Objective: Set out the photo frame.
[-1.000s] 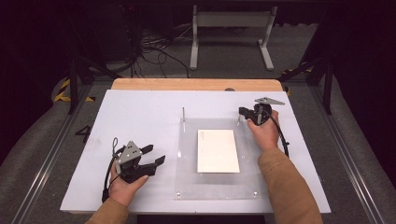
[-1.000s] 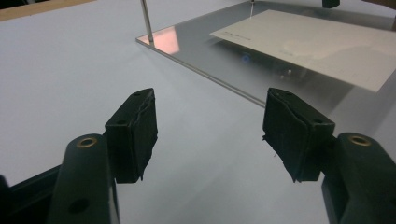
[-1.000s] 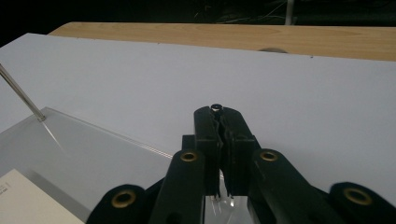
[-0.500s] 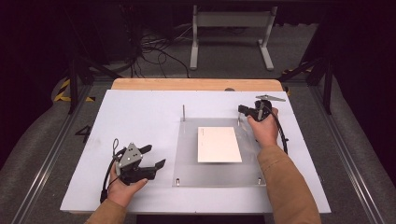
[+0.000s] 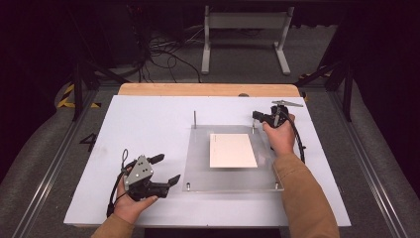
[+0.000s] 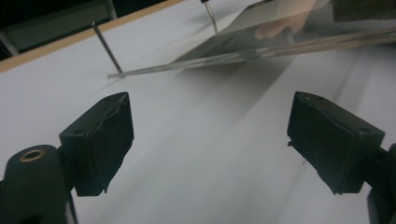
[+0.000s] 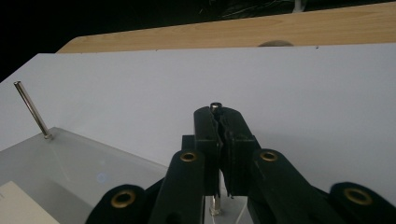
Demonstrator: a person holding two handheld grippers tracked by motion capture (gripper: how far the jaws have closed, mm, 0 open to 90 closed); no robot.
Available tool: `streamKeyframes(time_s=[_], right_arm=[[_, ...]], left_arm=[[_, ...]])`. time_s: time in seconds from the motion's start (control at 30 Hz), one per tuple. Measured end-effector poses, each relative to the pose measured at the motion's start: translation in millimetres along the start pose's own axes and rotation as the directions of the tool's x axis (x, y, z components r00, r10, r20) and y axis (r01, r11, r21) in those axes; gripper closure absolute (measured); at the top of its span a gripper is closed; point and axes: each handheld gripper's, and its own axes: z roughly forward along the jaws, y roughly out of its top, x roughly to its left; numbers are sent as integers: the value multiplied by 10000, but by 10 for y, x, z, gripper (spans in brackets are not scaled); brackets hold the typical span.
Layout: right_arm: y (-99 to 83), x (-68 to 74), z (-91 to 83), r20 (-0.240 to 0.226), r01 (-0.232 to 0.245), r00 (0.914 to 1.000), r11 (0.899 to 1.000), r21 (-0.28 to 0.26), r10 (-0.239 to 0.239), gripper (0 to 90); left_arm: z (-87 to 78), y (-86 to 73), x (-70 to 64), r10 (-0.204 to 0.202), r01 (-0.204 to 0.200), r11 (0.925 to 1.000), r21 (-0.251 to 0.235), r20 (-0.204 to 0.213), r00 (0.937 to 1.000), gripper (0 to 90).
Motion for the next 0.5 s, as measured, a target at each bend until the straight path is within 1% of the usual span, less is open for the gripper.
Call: streamKeyframes(time_s=[0.07, 0.1, 0.13, 0.17, 0.2, 0.33, 0.37, 0.47, 0.5], right_arm=[[1, 1, 2, 16, -11, 10000, 10000, 3, 11, 855], [2, -1, 3, -1, -49, 10000, 10000, 12, 49, 856], [3, -1, 4, -2, -52, 10000, 10000, 15, 52, 855], [5, -3, 6, -11, -55, 10000, 10000, 23, 55, 855], [7, -4, 7, -8, -75, 10000, 10000, 39, 75, 855], [9, -6, 12, -3, -154, 9999, 9999, 33, 154, 855], [9, -7, 13, -5, -171, 9999, 9998, 32, 171, 855], [9, -14, 14, -59, -192, 9998, 9998, 33, 192, 855], [8, -17, 14, -77, -219, 9997, 9998, 35, 219, 854]], left_arm=[[14, 34, -61, 351, -348, 9992, -199, 150, 9993, 120], [22, 44, -89, 460, -457, 9987, -220, 119, 9989, 104], [40, 64, -131, 680, -678, 9975, -193, 47, 9977, 86], [52, 81, -159, 793, -792, 9967, -152, 59, 9968, 72], [68, 94, -184, 870, -868, 9960, -212, 109, 9961, 68], [118, 159, -240, 1007, -992, 9938, -494, 306, 9944, 59], [133, 172, -246, 938, -916, 9940, -590, 359, 9949, 59], [176, 203, -230, 914, -864, 9928, -829, 586, 9941, 60], [201, 207, -223, 834, -769, 9923, -974, 650, 9944, 61]])
